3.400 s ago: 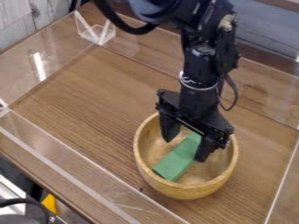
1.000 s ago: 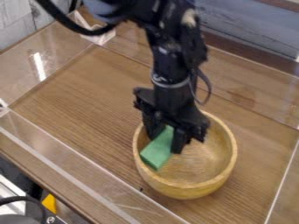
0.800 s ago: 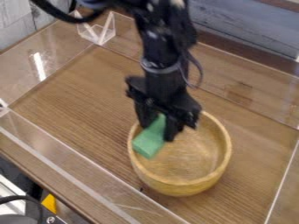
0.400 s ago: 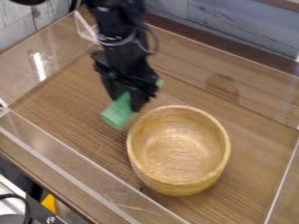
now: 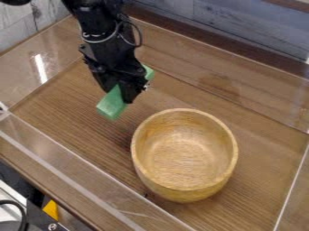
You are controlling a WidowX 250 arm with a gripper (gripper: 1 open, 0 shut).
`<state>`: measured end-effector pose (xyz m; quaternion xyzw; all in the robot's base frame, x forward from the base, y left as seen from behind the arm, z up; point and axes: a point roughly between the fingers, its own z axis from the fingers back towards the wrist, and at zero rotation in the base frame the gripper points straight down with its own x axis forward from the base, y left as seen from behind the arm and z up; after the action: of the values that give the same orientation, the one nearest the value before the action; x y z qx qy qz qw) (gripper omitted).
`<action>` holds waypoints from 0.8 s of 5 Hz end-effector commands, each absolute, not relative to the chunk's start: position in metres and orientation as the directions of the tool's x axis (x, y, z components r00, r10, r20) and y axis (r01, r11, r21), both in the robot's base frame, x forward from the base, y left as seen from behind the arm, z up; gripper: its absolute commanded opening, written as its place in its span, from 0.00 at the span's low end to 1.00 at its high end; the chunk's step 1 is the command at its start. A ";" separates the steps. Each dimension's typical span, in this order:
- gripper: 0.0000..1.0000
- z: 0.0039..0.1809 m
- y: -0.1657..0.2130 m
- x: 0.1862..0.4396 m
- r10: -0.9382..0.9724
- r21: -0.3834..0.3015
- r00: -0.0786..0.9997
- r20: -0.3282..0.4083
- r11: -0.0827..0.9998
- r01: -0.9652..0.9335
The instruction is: Remove the green block from inside the brown bowl and put it on the table
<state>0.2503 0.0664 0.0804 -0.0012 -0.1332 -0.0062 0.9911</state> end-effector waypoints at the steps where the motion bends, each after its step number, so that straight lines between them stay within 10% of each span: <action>1: 0.00 0.083 0.061 0.260 -0.026 0.021 0.953 0.301 1.000 0.021; 4: 0.00 0.068 0.046 0.273 -0.046 0.043 0.947 0.318 0.999 0.034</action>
<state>0.2686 0.0459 0.0611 0.0137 -0.1474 -0.0176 0.9888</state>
